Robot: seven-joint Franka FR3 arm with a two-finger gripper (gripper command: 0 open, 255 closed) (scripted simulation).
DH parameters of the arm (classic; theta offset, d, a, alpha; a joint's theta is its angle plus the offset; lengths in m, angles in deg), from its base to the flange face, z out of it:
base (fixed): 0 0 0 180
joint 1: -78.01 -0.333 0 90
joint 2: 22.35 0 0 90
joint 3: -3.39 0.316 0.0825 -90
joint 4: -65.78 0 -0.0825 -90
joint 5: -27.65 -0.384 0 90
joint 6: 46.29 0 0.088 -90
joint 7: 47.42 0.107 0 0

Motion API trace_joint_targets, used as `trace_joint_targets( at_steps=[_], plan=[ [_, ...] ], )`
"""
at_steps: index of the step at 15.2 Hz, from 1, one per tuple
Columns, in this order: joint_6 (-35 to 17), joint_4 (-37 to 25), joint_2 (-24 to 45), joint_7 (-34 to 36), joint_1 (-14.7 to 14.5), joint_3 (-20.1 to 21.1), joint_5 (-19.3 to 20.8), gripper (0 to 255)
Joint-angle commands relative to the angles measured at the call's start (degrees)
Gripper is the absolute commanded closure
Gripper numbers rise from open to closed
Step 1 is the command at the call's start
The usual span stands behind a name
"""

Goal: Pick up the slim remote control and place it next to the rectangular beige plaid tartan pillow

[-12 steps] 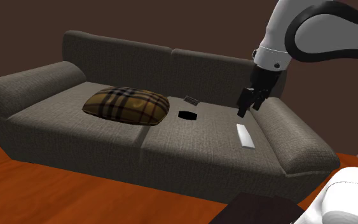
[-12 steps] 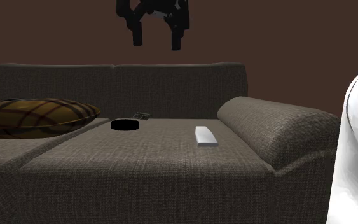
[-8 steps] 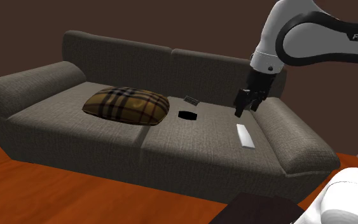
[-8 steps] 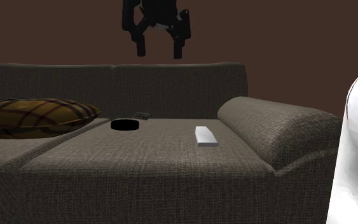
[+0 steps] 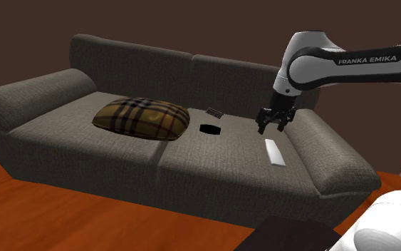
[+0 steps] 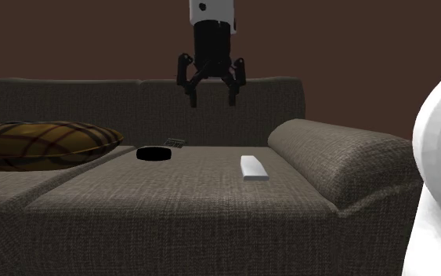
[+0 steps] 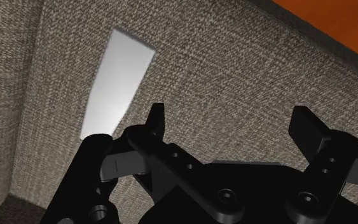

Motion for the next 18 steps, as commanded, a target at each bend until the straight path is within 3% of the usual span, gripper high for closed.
trace_joint_targets(
  at_steps=[1, 14, 18],
  plan=[
    [-2.76, 0.11, 2.78, 0.8, 1.61, -1.43, 0.46, 0],
    [-18.34, -2.11, 22.02, 5.9, 9.7, -9.97, -0.28, 0],
    [-21.48, -2.6, 25.98, 6.26, 10.88, -11.5, -1.29, 0]
  ],
)
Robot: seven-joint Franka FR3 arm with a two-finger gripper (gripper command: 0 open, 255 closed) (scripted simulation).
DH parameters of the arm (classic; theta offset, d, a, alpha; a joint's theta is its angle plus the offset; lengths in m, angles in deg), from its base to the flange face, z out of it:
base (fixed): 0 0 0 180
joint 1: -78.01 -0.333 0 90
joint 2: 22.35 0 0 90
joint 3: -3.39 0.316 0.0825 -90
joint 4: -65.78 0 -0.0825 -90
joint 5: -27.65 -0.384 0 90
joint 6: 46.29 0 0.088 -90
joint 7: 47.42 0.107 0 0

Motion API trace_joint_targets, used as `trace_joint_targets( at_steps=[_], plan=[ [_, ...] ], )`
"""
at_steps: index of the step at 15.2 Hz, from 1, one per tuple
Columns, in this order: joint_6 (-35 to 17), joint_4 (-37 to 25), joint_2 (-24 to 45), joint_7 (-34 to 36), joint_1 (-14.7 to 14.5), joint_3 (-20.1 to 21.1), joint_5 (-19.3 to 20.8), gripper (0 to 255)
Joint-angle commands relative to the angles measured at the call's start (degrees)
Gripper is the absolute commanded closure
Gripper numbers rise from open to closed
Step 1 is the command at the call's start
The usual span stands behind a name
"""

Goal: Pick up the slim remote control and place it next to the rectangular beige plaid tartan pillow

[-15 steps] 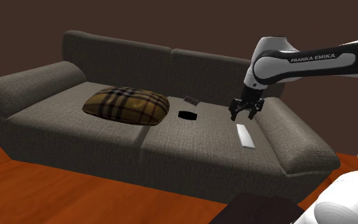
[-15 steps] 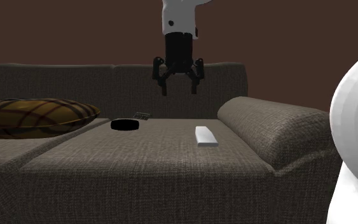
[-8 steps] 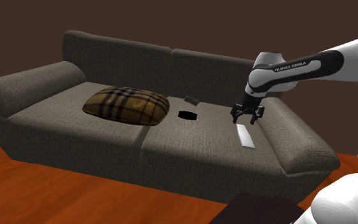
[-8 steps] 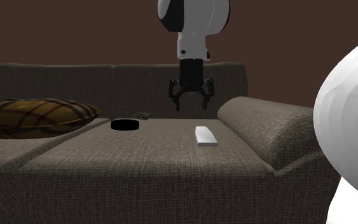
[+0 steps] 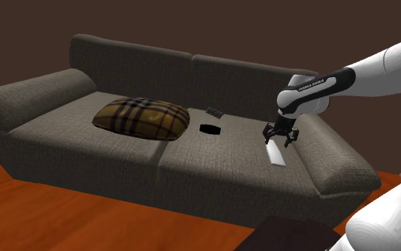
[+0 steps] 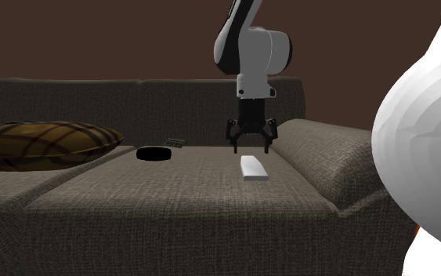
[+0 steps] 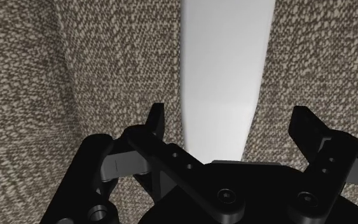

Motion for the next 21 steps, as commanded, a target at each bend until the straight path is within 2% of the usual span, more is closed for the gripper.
trace_joint_targets(
  at_steps=[1, 6, 14, 15, 21],
  plan=[
    [-1.62, 0.42, 1.23, 0.03, 0.12, -0.22, -0.31, 0],
    [-6.18, 2.06, 4.22, -0.6, 0.07, -0.41, -1.12, 0],
    [-6.17, 2.06, 4.21, -0.59, 0.08, -0.41, -1.12, 0],
    [-6.17, 2.06, 4.21, -0.59, 0.08, -0.41, -1.12, 255],
    [-6.16, 2.05, 4.21, -0.59, 0.08, -0.41, -1.12, 255]
  ],
)
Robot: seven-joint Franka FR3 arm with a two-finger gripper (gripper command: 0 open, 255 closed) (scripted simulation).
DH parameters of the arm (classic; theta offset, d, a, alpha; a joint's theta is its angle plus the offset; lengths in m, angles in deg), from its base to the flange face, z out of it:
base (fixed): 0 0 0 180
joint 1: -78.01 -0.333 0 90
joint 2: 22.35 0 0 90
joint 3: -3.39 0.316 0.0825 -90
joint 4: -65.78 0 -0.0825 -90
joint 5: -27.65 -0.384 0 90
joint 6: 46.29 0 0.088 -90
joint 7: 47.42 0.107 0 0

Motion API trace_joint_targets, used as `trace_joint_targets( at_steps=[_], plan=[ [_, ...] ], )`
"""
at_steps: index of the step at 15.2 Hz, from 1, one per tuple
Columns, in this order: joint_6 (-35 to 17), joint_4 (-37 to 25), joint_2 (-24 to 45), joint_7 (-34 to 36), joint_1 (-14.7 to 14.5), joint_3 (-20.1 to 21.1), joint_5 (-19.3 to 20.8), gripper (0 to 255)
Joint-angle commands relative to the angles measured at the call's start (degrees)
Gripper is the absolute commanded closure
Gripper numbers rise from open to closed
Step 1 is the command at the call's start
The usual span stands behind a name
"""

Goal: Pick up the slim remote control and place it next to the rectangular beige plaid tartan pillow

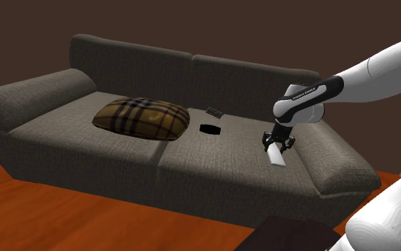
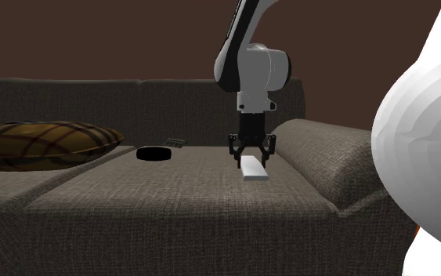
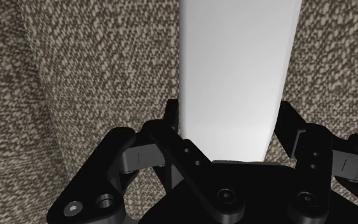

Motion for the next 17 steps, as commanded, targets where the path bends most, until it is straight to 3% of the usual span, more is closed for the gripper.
trace_joint_targets(
  at_steps=[1, 17],
  plan=[
    [0.0, 0.0, 0.0, 0.0, 0.0, 0.0, 0.0, 255],
    [11.39, -4.86, -6.68, 1.18, 0.09, 0.5, 1.59, 255]
  ],
)
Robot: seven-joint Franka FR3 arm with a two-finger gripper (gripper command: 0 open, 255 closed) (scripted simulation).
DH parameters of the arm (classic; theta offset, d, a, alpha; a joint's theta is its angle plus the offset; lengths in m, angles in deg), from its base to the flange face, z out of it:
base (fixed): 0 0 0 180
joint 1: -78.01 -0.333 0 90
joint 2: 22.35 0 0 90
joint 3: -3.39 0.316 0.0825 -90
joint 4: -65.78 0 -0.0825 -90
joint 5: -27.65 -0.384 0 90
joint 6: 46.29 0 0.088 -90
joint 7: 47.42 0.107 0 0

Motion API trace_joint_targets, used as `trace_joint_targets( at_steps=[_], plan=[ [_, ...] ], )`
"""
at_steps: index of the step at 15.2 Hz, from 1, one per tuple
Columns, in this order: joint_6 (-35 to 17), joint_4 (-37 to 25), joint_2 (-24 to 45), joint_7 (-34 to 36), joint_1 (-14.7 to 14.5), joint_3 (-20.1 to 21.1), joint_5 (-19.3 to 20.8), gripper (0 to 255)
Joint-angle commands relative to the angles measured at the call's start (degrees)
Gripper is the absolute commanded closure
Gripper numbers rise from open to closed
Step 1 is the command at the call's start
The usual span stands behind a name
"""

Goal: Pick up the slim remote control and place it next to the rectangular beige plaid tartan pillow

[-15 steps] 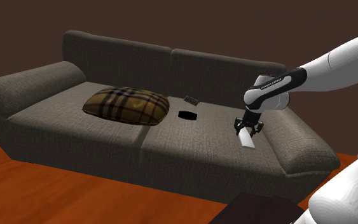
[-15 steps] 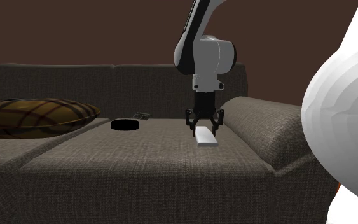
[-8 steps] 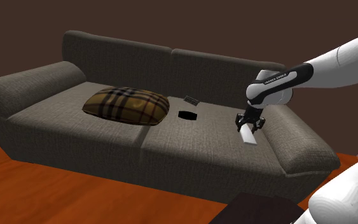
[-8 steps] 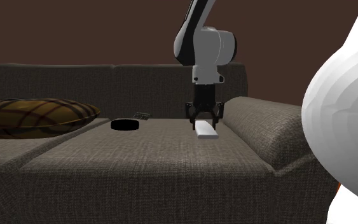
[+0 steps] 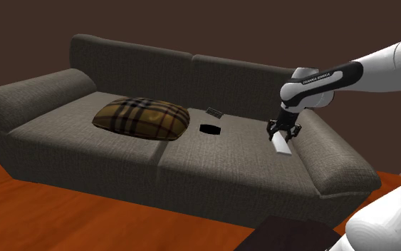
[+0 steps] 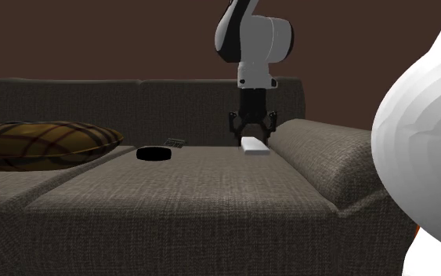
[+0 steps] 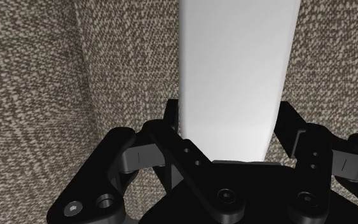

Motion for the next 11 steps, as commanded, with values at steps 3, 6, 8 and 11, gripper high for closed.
trace_joint_targets(
  at_steps=[3, 6, 8, 11],
  plan=[
    [3.32, -1.91, -1.42, 0.23, -0.03, 0.21, 0.21, 255],
    [5.72, -3.37, -2.38, 0.34, -0.03, 0.34, 0.35, 255],
    [7.31, -4.4, -2.94, 0.4, -0.04, 0.43, 0.41, 255],
    [9.69, -6.04, -3.69, 0.47, -0.05, 0.57, 0.49, 255]
  ],
)
